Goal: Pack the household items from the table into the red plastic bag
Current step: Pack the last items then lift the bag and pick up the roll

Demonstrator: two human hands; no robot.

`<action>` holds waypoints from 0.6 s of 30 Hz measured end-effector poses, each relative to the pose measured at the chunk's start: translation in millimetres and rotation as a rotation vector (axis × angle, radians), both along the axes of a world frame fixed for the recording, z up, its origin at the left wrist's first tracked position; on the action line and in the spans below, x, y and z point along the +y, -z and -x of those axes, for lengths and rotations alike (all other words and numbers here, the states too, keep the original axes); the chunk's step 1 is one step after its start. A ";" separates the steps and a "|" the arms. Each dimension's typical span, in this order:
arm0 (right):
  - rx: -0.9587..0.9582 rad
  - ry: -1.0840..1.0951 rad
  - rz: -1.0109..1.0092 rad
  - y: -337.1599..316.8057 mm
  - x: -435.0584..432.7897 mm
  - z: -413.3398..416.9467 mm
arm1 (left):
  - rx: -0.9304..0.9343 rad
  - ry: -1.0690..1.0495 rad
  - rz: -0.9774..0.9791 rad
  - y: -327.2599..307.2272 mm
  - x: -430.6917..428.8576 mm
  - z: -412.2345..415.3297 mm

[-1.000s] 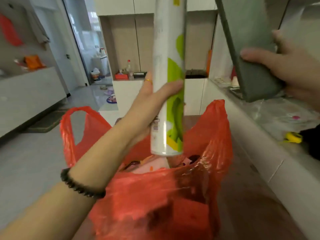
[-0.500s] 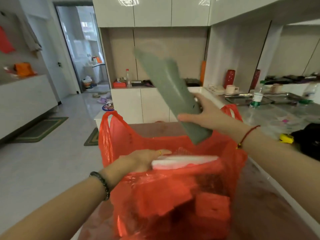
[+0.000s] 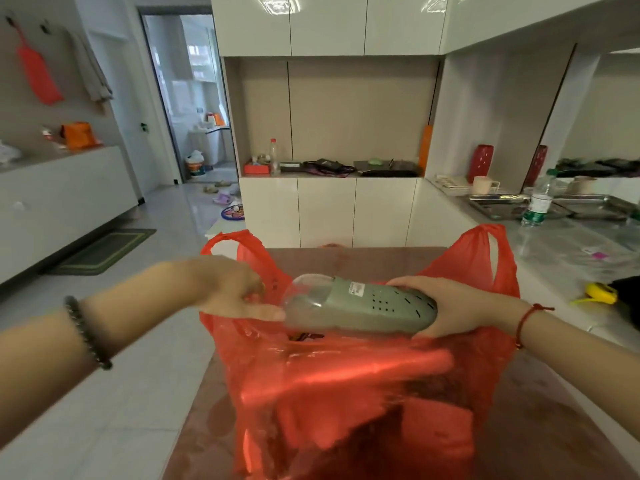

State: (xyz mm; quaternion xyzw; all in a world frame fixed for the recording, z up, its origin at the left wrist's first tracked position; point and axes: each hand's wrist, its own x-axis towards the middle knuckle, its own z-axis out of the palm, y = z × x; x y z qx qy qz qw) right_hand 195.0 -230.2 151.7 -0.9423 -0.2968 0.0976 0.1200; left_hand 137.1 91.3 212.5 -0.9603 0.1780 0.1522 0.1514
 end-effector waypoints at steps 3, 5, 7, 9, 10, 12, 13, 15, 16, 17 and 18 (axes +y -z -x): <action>-0.051 -0.054 0.119 -2.4 11.7 0.3 | -0.178 0.172 -0.142 -27.1 21.0 2.7; -0.073 -0.101 0.174 -2.3 22.7 1.6 | -0.386 0.229 -0.182 -32.5 31.7 -2.5; -0.077 -0.117 0.220 -0.9 32.7 0.0 | -0.580 0.118 -0.108 -26.4 37.2 -9.5; -0.103 -0.118 0.293 2.6 39.8 -3.4 | -0.546 -0.135 0.015 -12.2 34.1 -15.8; -0.114 -0.113 0.332 5.8 40.8 -6.2 | -0.472 -0.254 0.127 -4.7 31.0 -19.0; -0.063 -0.090 0.351 10.1 38.7 -9.4 | -0.330 -0.432 0.354 4.1 26.4 -23.7; -0.024 -0.085 0.322 8.5 35.9 -8.4 | -0.261 -0.510 0.469 4.8 25.8 -25.3; -0.049 -0.098 0.219 0.5 27.5 -0.2 | -0.115 -0.617 0.760 3.9 30.8 -27.1; -0.198 -0.102 0.137 -3.8 21.8 2.0 | -0.053 -0.649 0.940 0.6 33.3 -27.6; -0.452 -0.058 0.077 -6.8 14.9 1.9 | 0.018 -0.675 1.133 -4.1 36.1 -27.4; -0.736 0.062 0.056 -10.2 8.1 2.3 | 0.095 -0.697 1.305 -8.7 38.1 -27.3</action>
